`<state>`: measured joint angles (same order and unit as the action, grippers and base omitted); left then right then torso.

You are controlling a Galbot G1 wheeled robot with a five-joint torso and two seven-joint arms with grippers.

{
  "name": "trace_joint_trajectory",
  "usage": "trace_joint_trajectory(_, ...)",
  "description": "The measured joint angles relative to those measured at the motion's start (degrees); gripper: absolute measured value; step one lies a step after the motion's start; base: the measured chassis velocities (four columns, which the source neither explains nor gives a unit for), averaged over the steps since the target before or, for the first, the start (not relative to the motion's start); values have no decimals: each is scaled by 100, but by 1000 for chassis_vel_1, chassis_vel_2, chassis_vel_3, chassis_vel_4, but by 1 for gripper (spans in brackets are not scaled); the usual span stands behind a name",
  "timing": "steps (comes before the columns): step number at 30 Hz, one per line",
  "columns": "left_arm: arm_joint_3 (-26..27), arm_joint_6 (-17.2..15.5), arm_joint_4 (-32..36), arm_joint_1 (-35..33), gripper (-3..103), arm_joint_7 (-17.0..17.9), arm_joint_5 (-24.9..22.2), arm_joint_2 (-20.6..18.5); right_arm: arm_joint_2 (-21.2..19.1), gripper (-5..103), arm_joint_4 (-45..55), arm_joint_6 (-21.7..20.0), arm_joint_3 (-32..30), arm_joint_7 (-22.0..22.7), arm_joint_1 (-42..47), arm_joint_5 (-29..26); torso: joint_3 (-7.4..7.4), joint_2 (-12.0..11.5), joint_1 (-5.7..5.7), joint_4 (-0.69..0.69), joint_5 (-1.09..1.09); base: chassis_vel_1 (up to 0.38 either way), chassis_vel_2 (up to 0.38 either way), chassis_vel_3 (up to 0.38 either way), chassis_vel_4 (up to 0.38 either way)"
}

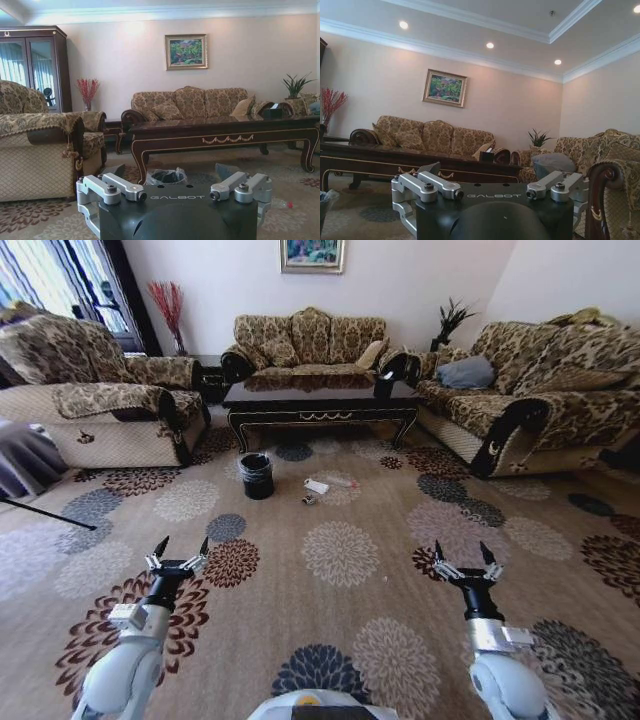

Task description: Move to the front of the table and pick up the trash from the floor, then place it into the trash bin.

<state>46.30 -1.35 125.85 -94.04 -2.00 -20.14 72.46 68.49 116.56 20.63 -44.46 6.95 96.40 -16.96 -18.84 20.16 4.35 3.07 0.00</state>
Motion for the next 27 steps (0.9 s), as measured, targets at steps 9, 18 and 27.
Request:
trace_joint_trajectory(9,-1,8,10,-17,100,-10,36,50,0,100,-57,121,-18,-91,4,55,110,-147,-37,0,0,0,0,0,0)
trace_joint_trajectory(18,465,-117,545,112,100,-6,-353,-183,-173,100,714,-48,-445,152,55,24,222,-303,-85,0,-1,0,0,0,0)
trace_joint_trajectory(27,561,-162,654,132,100,-3,-496,-150,-255,100,939,-78,-520,73,139,33,296,-426,-132,0,0,0,0,0,0)
